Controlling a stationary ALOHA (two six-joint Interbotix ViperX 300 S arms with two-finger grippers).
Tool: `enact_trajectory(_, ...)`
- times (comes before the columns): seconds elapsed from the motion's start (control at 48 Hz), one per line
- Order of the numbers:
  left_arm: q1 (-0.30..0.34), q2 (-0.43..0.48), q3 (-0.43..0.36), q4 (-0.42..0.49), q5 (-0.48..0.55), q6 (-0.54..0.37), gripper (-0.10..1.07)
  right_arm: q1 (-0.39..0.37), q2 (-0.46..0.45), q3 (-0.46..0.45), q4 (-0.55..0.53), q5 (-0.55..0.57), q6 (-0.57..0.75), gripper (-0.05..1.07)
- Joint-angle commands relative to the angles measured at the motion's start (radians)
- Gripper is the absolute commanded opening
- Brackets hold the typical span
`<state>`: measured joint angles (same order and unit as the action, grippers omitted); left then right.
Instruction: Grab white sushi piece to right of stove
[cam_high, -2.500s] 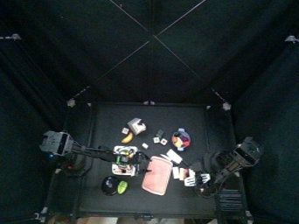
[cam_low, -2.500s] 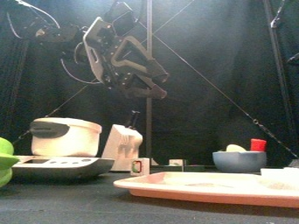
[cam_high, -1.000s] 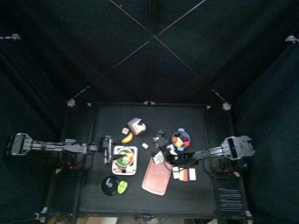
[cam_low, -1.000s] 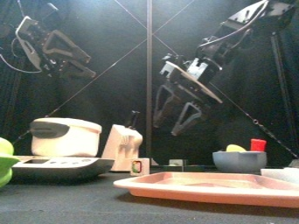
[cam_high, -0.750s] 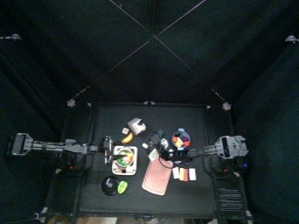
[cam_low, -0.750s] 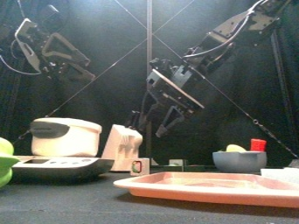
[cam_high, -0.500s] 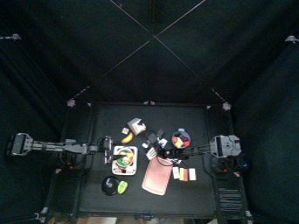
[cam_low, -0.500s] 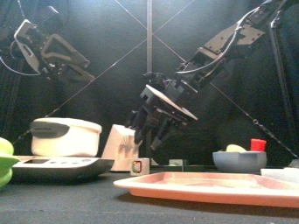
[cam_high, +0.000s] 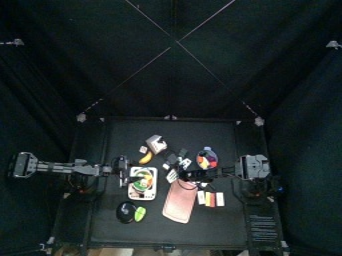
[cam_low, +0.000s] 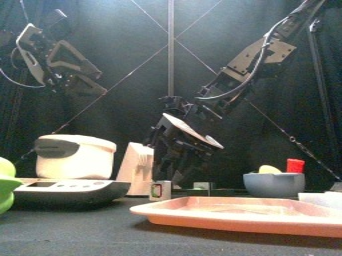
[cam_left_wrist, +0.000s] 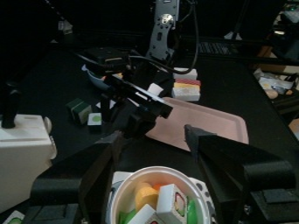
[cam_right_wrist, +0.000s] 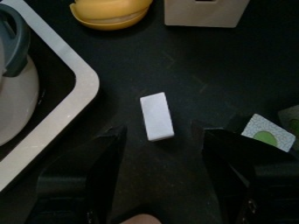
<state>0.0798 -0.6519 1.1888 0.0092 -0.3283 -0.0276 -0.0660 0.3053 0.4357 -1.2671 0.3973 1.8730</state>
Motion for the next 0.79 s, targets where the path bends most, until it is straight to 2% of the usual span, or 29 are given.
enact_trajectory(0.0, 0.000, 0.000, -0.012, 0.000, -0.005, 0.002, 0.93, -0.012, -0.012, -0.028, -0.003, 0.000, -0.002, 0.91)
enact_trajectory(0.771, 0.000, 0.000, -0.008, -0.002, -0.005, 0.002, 0.93, -0.012, 0.000, -0.021, 0.006, 0.000, -0.002, 0.90)
